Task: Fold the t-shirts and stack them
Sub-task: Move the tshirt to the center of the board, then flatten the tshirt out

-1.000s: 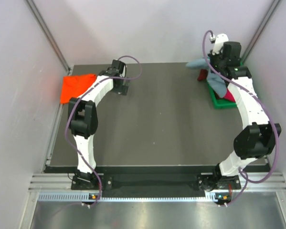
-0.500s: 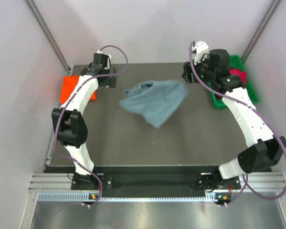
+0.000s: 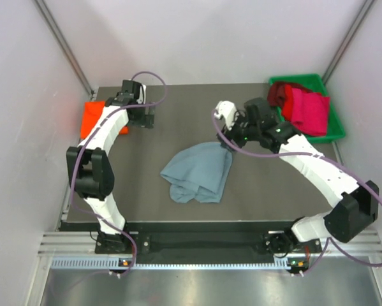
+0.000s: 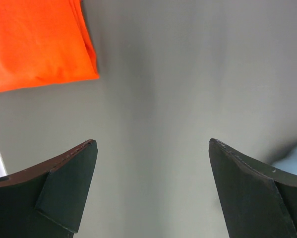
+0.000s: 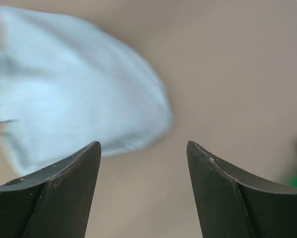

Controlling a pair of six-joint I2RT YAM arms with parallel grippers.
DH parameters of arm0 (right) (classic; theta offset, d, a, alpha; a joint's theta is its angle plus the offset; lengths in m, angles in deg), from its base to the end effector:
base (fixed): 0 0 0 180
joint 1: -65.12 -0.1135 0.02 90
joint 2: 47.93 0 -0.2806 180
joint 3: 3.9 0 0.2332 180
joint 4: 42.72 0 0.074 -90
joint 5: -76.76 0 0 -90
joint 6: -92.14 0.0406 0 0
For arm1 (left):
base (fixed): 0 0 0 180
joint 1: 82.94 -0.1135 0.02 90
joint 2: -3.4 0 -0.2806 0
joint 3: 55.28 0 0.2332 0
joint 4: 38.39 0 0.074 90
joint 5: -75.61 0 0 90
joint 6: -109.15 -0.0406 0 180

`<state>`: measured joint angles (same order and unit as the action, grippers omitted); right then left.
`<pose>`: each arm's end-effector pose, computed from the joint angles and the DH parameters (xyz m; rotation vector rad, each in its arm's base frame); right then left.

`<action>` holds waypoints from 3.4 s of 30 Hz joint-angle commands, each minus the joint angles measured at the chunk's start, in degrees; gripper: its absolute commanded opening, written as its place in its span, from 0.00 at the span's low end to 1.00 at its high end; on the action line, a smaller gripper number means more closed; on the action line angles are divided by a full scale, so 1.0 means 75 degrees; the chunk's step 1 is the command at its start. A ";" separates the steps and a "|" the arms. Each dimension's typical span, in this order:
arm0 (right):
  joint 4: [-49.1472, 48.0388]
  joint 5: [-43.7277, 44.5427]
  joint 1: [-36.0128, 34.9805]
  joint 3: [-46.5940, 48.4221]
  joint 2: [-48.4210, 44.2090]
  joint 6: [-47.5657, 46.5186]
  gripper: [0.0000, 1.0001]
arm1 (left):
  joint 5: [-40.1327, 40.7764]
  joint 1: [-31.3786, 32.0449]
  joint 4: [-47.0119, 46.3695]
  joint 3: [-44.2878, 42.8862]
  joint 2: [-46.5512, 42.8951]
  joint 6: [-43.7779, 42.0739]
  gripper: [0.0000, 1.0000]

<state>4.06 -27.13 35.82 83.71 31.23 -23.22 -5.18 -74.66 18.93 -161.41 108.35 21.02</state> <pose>0.2454 0.1489 0.3530 -1.1410 1.9212 0.3087 0.3860 -0.0496 0.2947 0.0797 2.5359 0.1352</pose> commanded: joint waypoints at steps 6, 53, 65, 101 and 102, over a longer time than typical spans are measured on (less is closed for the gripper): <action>-0.0183 -0.1347 -0.1610 0.0091 0.0835 -0.0075 0.69 | -0.0841 -0.0493 0.0146 -0.0037 -0.1055 0.0523 0.99; -0.1145 0.2508 -0.3313 0.1825 0.4060 -0.0380 0.28 | -0.1557 -0.1455 -0.0112 0.0139 -0.1301 0.0149 0.93; -0.0149 0.2414 -0.3277 0.1918 0.4715 -0.0157 0.17 | -0.1533 -0.1466 -0.0136 0.0257 -0.1372 0.0126 0.93; -0.0453 0.1957 0.0075 0.1218 0.2185 0.0734 0.00 | -0.2974 -0.2076 -0.0241 0.0351 -0.1220 0.0302 0.89; -0.0407 0.2004 0.0063 0.0995 0.2149 0.0826 0.00 | -0.3102 -0.2064 -0.0229 0.0315 -0.1185 0.0302 0.89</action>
<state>1.86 -11.37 36.92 92.96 49.76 -19.66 -24.37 -90.25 18.51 -157.89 98.62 22.98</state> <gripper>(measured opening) 0.019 0.895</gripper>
